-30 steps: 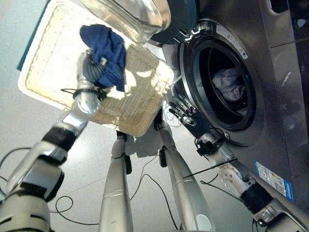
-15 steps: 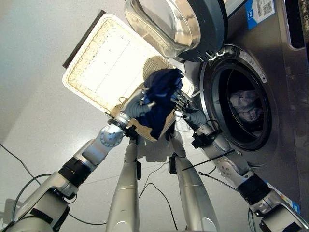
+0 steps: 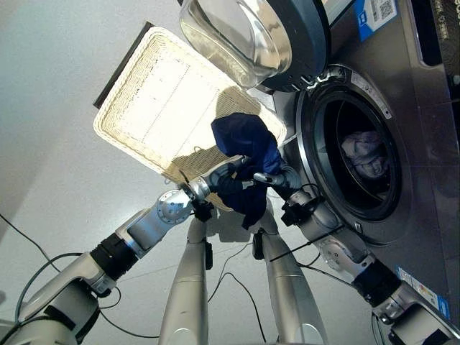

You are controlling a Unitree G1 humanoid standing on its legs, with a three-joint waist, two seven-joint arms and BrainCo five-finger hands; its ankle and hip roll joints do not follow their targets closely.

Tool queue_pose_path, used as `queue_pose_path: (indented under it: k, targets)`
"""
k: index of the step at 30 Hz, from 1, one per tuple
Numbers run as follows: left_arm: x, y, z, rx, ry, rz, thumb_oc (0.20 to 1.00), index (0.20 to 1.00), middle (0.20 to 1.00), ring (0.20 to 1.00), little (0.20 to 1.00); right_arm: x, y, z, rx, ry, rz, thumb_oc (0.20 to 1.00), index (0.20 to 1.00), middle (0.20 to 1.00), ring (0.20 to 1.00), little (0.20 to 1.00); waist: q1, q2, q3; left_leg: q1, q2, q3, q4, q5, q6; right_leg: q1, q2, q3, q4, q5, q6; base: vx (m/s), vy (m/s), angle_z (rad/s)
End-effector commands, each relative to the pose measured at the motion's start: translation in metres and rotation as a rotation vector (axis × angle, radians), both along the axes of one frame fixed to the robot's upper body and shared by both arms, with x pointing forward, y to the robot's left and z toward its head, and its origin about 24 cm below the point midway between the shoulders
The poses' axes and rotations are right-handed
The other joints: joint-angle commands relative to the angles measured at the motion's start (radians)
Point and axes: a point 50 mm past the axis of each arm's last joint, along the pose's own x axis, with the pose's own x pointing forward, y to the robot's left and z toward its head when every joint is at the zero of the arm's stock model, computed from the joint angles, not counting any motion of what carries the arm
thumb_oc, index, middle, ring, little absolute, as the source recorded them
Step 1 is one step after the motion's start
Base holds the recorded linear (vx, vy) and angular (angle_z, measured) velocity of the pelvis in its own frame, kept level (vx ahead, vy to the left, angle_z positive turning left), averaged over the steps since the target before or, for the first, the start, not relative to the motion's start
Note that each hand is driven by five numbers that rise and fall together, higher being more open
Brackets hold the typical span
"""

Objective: Put the clothes into the washing machine.

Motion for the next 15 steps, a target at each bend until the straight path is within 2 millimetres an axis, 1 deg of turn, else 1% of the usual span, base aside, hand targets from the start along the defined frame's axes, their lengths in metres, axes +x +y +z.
queue_pose_path:
  k: [1, 4, 5, 6, 7, 10, 12, 13, 14, 15]
  targets:
    - [-0.027, -0.030, 0.010, -0.068, -0.005, -0.231, 0.200, 0.200, 0.200, 0.200, 0.200, -0.004, 0.011, 0.014, 0.023, -0.040, 0.094, 1.000, 1.000, 1.000, 1.000, 1.000, -0.036, 0.078, -0.019, -0.004, -0.044, 0.030, -0.092, 0.093, 0.071, 0.079, 0.012, -0.008, -0.018, 0.012, 0.073, 0.00, -0.016, -0.03]
    - [-0.034, -0.034, 0.009, -0.069, 0.005, -0.292, 0.200, 0.200, 0.200, 0.200, 0.200, -0.004, 0.010, 0.006, -0.006, -0.005, 0.085, 1.000, 1.000, 1.000, 1.000, 1.000, -0.041, 0.076, -0.019, -0.005, -0.042, 0.035, -0.092, 0.093, 0.070, 0.078, 0.013, -0.004, -0.022, 0.016, 0.072, 0.00, 0.000, 0.00]
    - [-0.036, -0.036, 0.009, -0.055, 0.005, -0.313, 0.200, 0.200, 0.200, 0.200, 0.200, -0.004, 0.009, 0.004, -0.011, 0.009, 0.087, 0.598, 0.598, 0.598, 0.598, 0.598, -0.042, 0.077, -0.019, -0.006, -0.041, 0.037, -0.092, 0.094, 0.070, 0.078, 0.014, -0.001, -0.024, 0.018, 0.072, 0.00, 0.000, 0.00]
    - [-0.037, -0.037, 0.009, -0.048, 0.005, -0.322, 0.200, 0.200, 0.200, 0.200, 0.200, -0.003, 0.009, 0.003, -0.009, 0.018, 0.089, 0.228, 0.228, 0.228, 0.228, 0.228, -0.043, 0.077, -0.019, -0.005, -0.041, 0.037, -0.092, 0.095, 0.069, 0.079, 0.014, 0.001, -0.024, 0.018, 0.071, 0.00, -0.001, -0.04]
    - [-0.038, -0.039, 0.007, -0.032, 0.003, -0.336, 0.200, 0.200, 0.200, 0.200, 0.200, -0.003, 0.009, -0.001, 0.002, 0.044, 0.091, 0.200, 0.200, 0.200, 0.200, 0.200, -0.044, 0.077, -0.019, -0.005, -0.040, 0.036, -0.092, 0.096, 0.068, 0.080, 0.015, 0.002, -0.021, 0.017, 0.071, 0.00, -0.002, -0.04]
    - [-0.039, -0.042, 0.006, -0.031, -0.009, -0.327, 0.200, 0.200, 0.200, 0.200, 0.200, -0.003, 0.009, -0.007, 0.032, 0.097, 0.105, 0.200, 0.200, 0.200, 0.200, 0.200, -0.045, 0.075, -0.019, -0.005, -0.040, 0.032, -0.092, 0.097, 0.069, 0.079, 0.018, 0.004, -0.017, 0.015, 0.068, 0.00, -0.012, -0.06]
    - [-0.035, -0.042, 0.007, -0.050, -0.039, -0.275, 0.200, 0.200, 0.200, 0.200, 0.200, -0.002, 0.009, -0.009, 0.032, 0.117, 0.099, 0.200, 0.200, 0.200, 0.200, 0.200, -0.045, 0.074, -0.019, -0.007, -0.040, 0.030, -0.091, 0.097, 0.069, 0.078, 0.018, 0.002, -0.013, 0.012, 0.067, 0.00, -0.016, -0.01]
    - [-0.030, -0.039, 0.008, -0.089, -0.079, -0.194, 1.000, 1.000, 1.000, 1.000, 1.000, -0.002, 0.009, -0.012, 0.031, 0.139, 0.094, 0.200, 0.200, 0.200, 0.200, 0.200, -0.043, 0.073, -0.019, -0.007, -0.040, 0.028, -0.091, 0.099, 0.069, 0.078, 0.019, 0.001, -0.010, 0.010, 0.066, 0.00, 0.000, 0.00]
    - [-0.029, -0.038, 0.009, -0.103, -0.090, -0.175, 1.000, 1.000, 1.000, 1.000, 1.000, -0.002, 0.009, -0.013, 0.029, 0.144, 0.093, 0.200, 0.200, 0.200, 0.200, 0.200, -0.042, 0.073, -0.019, -0.008, -0.039, 0.027, -0.090, 0.099, 0.069, 0.077, 0.019, 0.000, -0.009, 0.009, 0.066, 0.01, -0.031, -0.01]
    - [-0.026, -0.035, 0.011, -0.152, -0.128, -0.108, 1.000, 1.000, 1.000, 1.000, 1.000, -0.002, 0.009, -0.016, 0.021, 0.163, 0.086, 0.200, 0.200, 0.200, 0.200, 0.200, -0.040, 0.073, -0.019, -0.010, -0.039, 0.025, -0.090, 0.100, 0.069, 0.077, 0.019, -0.003, -0.006, 0.006, 0.066, 0.00, 0.000, 0.00]
